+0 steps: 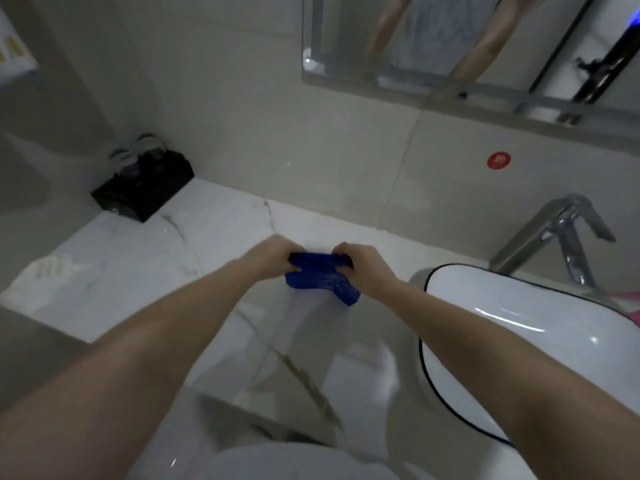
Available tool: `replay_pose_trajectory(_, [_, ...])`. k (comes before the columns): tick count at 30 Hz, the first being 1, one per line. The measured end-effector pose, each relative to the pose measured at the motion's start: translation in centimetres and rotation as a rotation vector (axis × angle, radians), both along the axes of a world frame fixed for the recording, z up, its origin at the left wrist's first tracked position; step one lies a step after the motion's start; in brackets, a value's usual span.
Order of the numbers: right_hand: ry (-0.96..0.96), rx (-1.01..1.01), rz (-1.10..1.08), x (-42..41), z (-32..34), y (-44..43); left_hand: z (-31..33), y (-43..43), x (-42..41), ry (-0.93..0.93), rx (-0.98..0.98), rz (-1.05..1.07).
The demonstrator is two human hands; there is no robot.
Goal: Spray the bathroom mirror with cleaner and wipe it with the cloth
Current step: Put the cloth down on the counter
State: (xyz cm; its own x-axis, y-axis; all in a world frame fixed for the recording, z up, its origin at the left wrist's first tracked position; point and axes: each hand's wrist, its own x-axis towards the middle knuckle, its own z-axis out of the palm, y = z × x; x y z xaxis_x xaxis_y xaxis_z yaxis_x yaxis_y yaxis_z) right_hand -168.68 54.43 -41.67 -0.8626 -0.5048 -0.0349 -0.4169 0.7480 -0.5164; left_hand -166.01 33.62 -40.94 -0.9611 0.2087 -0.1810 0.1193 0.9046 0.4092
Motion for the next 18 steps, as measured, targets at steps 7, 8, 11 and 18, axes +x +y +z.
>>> replay_pose_trajectory(7, [-0.353, 0.13, 0.16, 10.1, -11.8, 0.3, -12.6, -0.2, 10.6, -0.256, -0.098, -0.179])
replay_pose_trajectory(8, [-0.329, 0.178, 0.211, 11.1, -12.9, 0.5, -13.9, -0.4, 11.5, -0.285, -0.133, -0.195])
replay_pose_trajectory(11, [-0.334, 0.273, 0.287, 12.5, -14.7, 0.7, -15.1, -0.7, 12.4, -0.333, -0.206, -0.257])
replay_pose_trajectory(18, [-0.081, 0.175, 0.178, 10.0, -15.4, 0.2, -15.2, 0.2, 10.2, -0.158, -0.116, -0.117])
